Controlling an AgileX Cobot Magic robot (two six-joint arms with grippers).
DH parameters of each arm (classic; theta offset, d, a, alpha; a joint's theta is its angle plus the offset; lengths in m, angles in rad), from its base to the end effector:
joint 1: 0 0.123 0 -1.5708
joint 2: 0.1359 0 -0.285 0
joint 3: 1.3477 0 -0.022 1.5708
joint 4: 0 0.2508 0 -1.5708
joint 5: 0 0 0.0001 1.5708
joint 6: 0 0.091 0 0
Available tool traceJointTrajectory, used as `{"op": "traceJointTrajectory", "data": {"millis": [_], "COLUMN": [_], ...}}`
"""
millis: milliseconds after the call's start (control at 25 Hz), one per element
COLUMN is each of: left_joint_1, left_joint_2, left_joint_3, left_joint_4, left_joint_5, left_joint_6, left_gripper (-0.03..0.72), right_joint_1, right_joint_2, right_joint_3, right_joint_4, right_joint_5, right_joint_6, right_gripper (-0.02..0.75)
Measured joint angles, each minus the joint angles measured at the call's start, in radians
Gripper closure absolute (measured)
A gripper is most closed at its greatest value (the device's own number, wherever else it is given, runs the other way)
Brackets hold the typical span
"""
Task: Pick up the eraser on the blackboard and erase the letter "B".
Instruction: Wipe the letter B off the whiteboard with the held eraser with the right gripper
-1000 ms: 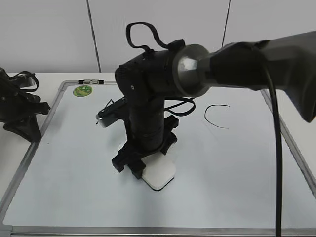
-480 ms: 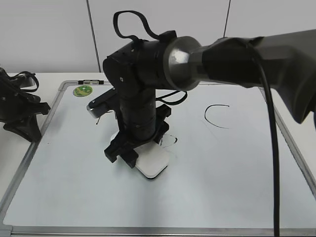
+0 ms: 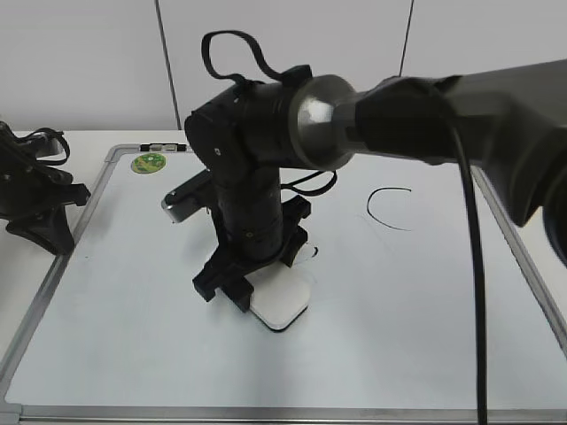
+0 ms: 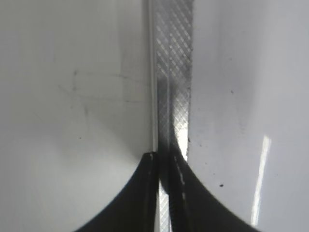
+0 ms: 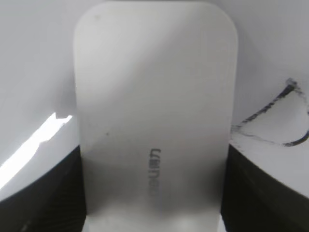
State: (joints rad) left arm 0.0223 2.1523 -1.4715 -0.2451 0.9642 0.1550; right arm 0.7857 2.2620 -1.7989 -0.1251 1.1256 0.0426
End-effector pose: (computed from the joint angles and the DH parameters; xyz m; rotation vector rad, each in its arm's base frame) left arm 0.4102 -0.0090 0.1266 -0.0096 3.0953 -0.3109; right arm 0.3307 0.3164 0.1541 -1.1703 2.7947 -0.1171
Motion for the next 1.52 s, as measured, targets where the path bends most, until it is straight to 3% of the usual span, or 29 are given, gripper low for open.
{"op": "traceJointTrajectory", "data": {"millis": [480,1280,1520], "left_joint_1": [0.000,0.000,0.000], "left_joint_2": [0.000,0.000,0.000], "left_joint_3": [0.000,0.000,0.000], "left_joint_4": [0.000,0.000,0.000], "left_joint_5": [-0.002,-0.002,-0.002], "left_joint_6": [0.000,0.000,0.000], "left_gripper": [0.676,0.676,0.677], "right_joint_1": [-0.019,-0.267,-0.279], "right_joint_2": [0.018,0.018,0.018], "right_joint_3": [-0.005,-0.010,-0.011], "right_joint_4": [0.011,0.028,0.022], "right_joint_5": [0.012,0.010,0.013], "right_joint_6": [0.023,0.031,0.021], "right_gripper": [0.189,0.189,0.189]}}
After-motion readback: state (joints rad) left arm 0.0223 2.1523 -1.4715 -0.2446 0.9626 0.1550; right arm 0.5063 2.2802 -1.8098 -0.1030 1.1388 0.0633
